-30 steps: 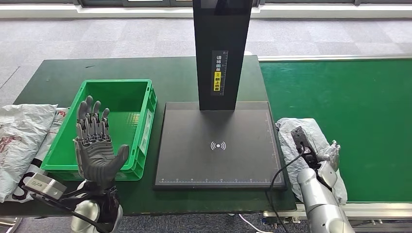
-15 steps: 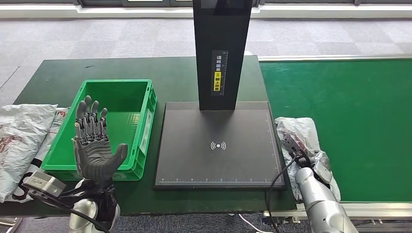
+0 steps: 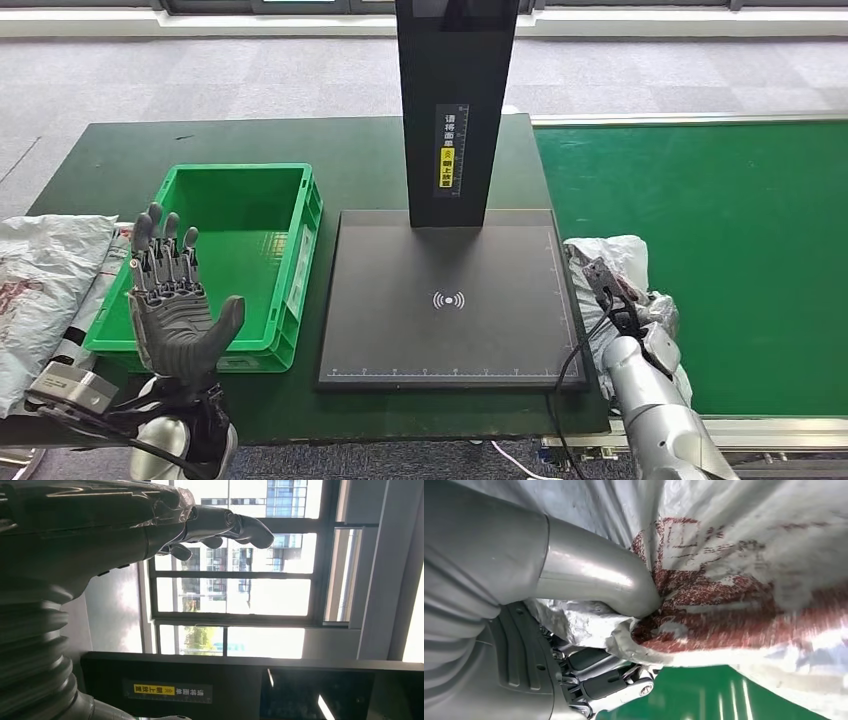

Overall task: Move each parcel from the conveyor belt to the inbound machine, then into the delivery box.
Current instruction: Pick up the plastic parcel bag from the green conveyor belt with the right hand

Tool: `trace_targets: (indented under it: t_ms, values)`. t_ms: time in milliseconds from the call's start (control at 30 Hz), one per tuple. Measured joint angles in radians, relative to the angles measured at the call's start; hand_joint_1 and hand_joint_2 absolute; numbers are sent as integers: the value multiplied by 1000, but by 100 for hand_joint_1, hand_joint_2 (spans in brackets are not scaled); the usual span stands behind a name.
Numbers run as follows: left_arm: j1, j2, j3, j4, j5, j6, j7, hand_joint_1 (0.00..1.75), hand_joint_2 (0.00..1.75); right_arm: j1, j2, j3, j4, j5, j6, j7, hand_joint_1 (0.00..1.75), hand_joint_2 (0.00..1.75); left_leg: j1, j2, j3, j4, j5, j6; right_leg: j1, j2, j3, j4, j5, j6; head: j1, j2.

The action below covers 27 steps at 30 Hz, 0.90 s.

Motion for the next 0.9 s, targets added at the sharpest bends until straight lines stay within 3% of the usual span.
trace_targets:
  t_ms: [267, 533, 700, 900]
  values:
    - [27, -3, 10, -34, 1, 17, 0, 0, 175, 30, 52, 0, -148, -115, -166, -137, 175, 175, 0, -1, 0, 0, 0, 0, 0, -1, 0, 0, 0, 0, 0, 0]
    - [26, -10, 10, -38, -2, 18, 0, 0, 175, 252, 140, 72, -702, -254, -271, -244, 175, 175, 0, -4, 0, 0, -1, -1, 0, -3, 0, 0, -2, 1, 0, 0]
    - [15, -13, 10, -35, -2, 18, 1, 0, 175, 303, 158, 146, -839, -288, -222, -303, 175, 175, 0, -1, 0, 0, -2, -1, 0, -1, 0, 0, -2, 0, 0, 0]
    - [-12, -13, 10, -12, 2, 13, 1, 0, 175, 297, 182, 329, -827, -305, -88, -359, 175, 175, 0, 0, 2, 0, -1, -2, 1, 0, 1, 0, -2, 0, 0, 0]
